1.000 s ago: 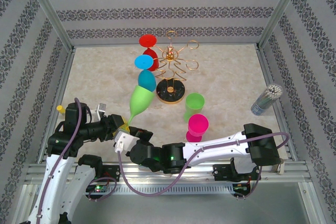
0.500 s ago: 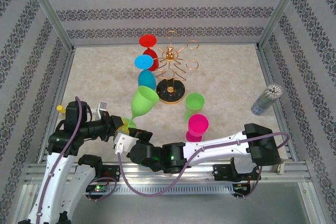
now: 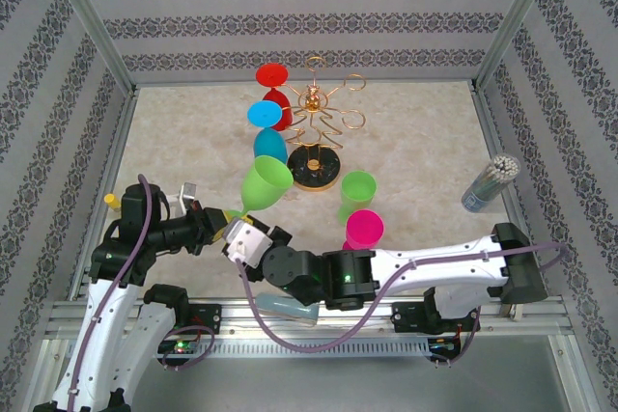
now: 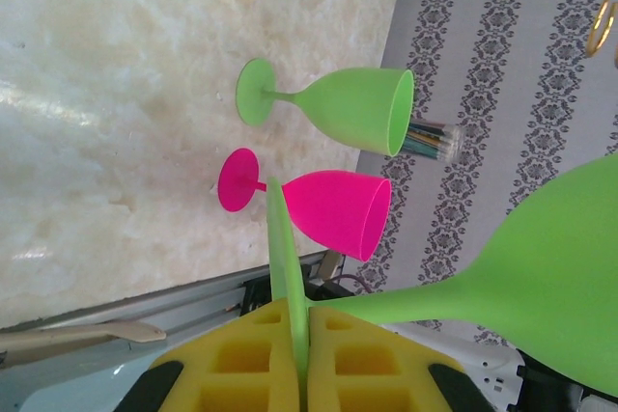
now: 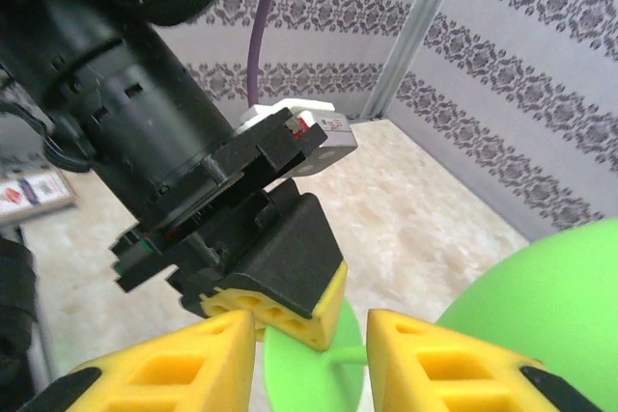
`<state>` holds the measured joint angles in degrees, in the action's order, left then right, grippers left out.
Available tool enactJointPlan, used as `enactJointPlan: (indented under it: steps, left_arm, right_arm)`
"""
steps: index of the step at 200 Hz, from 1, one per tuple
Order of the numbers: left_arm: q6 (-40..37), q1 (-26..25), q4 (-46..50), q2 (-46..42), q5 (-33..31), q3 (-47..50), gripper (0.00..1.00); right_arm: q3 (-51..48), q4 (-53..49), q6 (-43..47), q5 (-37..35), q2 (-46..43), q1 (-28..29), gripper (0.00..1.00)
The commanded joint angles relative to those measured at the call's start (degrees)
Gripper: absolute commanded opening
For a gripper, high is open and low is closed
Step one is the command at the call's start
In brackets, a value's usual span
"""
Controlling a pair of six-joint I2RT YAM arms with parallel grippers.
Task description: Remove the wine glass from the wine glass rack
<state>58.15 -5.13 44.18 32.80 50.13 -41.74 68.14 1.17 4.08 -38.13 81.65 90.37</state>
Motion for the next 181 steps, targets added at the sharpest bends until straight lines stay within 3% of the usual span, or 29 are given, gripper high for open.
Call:
enactJointPlan:
  steps: [1,55,101,148,181]
  left_arm:
    - [-0.73,0.56,-4.83,-0.08,-0.68,0.67,0.00]
    - [-1.58,0.56,-9.73,-0.97,-2.09,3.27,0.00]
    - [-1.92,0.60,-11.13,-1.94,-2.72,4.65,0.00]
    - [-2.42,0.56,-10.49,-3.67,-3.40,5.70,0.00]
    - [-3.34,0.56,-9.17,-4.27,-3.84,5.65,0.00]
  right_arm:
    - [1.33,-4.36,-7.17,4.79,-3.04,-0.66,0.37]
    - [4.99,-13.94,-16.32,13.70,-8.97,-3.77,0.38]
    - [8.39,-20.18,-21.39,21.17,-13.48,-9.27,0.45]
    - [9.29,-22.06,-26.99,35.16,-15.03,-20.81,0.52]
    - [9.79,-22.51,-27.65,40.57,-13.62,-24.93,0.55]
